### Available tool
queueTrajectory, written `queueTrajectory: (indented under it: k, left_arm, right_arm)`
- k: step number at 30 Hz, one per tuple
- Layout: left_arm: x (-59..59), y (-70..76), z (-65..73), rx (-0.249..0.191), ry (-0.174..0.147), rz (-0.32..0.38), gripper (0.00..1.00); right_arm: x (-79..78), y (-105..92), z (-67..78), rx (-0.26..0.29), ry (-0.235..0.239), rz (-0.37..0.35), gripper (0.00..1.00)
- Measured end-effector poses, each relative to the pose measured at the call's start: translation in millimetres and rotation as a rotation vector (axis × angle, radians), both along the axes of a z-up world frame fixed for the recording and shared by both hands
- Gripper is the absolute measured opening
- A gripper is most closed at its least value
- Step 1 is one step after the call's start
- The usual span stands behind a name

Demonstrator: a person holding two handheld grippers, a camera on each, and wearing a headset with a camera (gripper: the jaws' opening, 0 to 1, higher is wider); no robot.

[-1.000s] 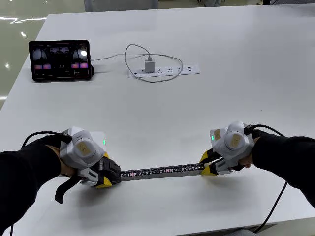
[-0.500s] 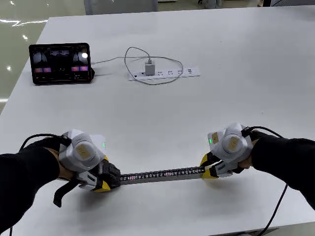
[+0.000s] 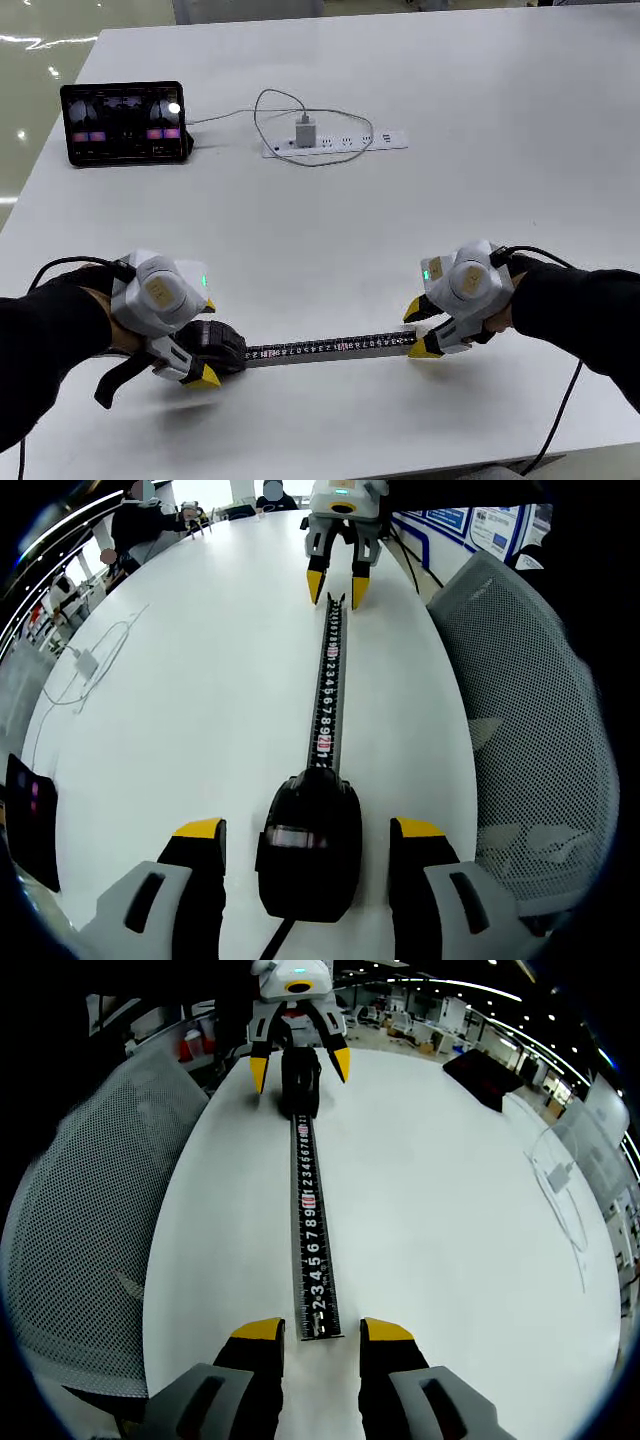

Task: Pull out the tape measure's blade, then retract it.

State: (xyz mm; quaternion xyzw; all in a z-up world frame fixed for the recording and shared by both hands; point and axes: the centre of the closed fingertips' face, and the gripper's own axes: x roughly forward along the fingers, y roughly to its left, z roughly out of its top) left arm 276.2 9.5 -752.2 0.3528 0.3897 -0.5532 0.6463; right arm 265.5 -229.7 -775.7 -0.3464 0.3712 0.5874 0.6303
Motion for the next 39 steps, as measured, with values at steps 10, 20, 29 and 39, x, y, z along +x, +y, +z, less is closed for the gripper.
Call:
queueTrajectory:
  k: [10, 20, 29, 39]
  left_arm:
    - [-5.6, -0.1, 2.9, -0.033, 0.014, 0.057, 0.75]
    - [-0.9, 2.0, 19.6, -0.149, 0.020, 0.168, 0.99]
    - [2.5, 10.6, 25.4, -0.234, 0.015, 0.307, 0.99]
    - [10.9, 26.0, 42.2, -0.378, -0.077, 0.505, 0.99]
  right_arm:
    - [-1.9, 0.1, 8.1, 0.015, -0.005, -0.028, 0.35]
    - [-7.0, 1.0, 19.8, 0.032, -0.003, -0.069, 0.51]
    - [-6.2, -3.5, 25.6, 0.083, 0.000, -0.170, 0.75]
    - [4.2, -18.7, 42.8, 0.183, -0.062, -0.319, 0.96]
